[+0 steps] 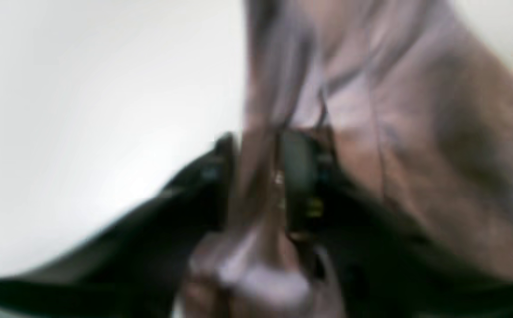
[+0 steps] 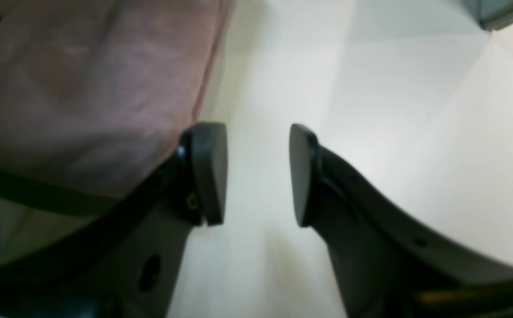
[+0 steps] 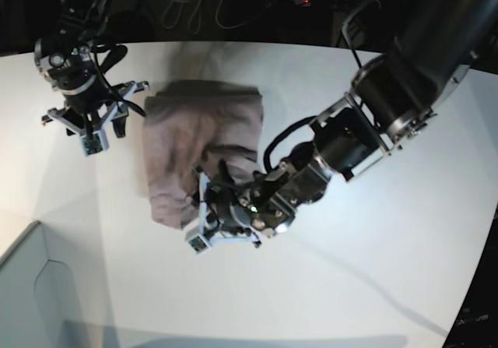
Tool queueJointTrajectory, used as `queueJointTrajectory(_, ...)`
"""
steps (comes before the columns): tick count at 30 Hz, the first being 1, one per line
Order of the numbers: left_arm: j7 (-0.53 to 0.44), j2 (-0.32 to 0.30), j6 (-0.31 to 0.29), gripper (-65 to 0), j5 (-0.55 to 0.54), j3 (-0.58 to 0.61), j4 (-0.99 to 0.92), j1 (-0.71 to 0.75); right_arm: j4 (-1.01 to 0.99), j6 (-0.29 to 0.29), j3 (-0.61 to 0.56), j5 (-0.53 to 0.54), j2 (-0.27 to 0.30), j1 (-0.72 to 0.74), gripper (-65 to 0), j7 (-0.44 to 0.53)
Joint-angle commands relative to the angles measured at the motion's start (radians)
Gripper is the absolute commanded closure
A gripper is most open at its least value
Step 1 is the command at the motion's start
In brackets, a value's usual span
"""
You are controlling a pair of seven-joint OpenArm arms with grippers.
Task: Layout the t-shirt on the table in an organized manner, then fold the t-shirt properly
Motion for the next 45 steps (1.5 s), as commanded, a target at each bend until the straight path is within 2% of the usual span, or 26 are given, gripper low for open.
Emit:
queueJointTrajectory(1, -0.012, -0.009, 0.002, -26.4, -0.007, -0.006, 0.019, -0.043, 0.022, 0.0, 0.001, 0.009, 0.001, 0.002, -21.8, 0.019)
queueJointTrajectory(3, -0.012, -0.012, 0.002, -30.1, -0.007, -0.006, 0.022, -0.046, 0.023, 0.0, 0.001, 0.009, -0.016, 0.002, -21.8, 0.019)
queueJointTrajectory(9, -0.012, -0.018, 0.002, -30.3, -0.014, -0.011, 0.022, -0.098, 0.026, 0.0, -0.003, 0.009, -0.02, -0.006, -21.5, 0.019)
queueJointTrajectory(11, -0.012, -0.057, 0.002, -30.2, -0.014, -0.066, 0.032, -0.122, 0.033, 0.0, -0.035, 0.009, -0.02, -0.008, -21.3, 0.021)
queueJointTrajectory(13, -0.01, -0.096, 0.002, -30.2, -0.014, -0.154, 0.078, -0.122, 0.048, 0.0, -0.097, 0.009, -0.02, -0.026, -19.0, 0.021)
queueJointTrajectory(18, 0.163, -0.262, 0.002, -30.2, -0.015, -0.464, 0.259, -0.052, 0.039, 0.0, -0.259, 0.009, -0.02, -0.04, -0.6, 0.018)
queueJointTrajectory(21, 0.252, -0.365, 0.002, -30.2, -0.014, -0.68, 0.393, 0.071, -0.001, 0.0, -0.287, 0.01, -0.02, -0.034, 0.0, 0.018)
queueJointTrajectory(24, 0.298, -0.455, 0.002, -30.2, -0.012, -0.918, 0.526, 0.257, -0.069, 0.0, -0.281, 0.01, -0.02, -0.012, 0.0, 0.024)
queueJointTrajectory(26, 0.307, -0.485, 0.002, -30.2, -0.014, -1.056, 0.586, 0.384, -0.112, 0.0, -0.281, 0.01, -0.02, -0.003, 0.0, 0.024)
queueJointTrajectory(29, 0.304, -0.486, 0.0, -30.2, -0.014, -1.291, 0.652, 0.588, -0.176, 0.0, -0.281, 0.01, -0.02, 0.005, 0.0, 0.035)
queueJointTrajectory(32, 0.299, -0.477, 0.0, -30.2, -0.015, -1.446, 0.672, 0.728, -0.222, 0.0, -0.281, 0.01, -0.02, 0.005, 0.0, 0.101)
queueJointTrajectory(39, 0.301, -0.426, 0.0, -30.2, -0.014, -1.604, 0.671, 0.913, -0.31, 0.0, -0.273, 0.01, -0.012, 0.005, 0.0, 0.139)
queueJointTrajectory(42, 0.307, -0.403, -0.001, -29.6, -0.015, -1.639, 0.674, 0.959, -0.25, 0.0, -0.216, 0.01, -0.017, -0.001, 0.0, 0.162)
queueJointTrajectory(45, 0.307, -0.371, -0.001, -22.5, -0.015, -1.688, 0.72, 1.022, -0.13, 0.0, -0.189, 0.013, -0.02, -0.044, 0.0, 0.197)
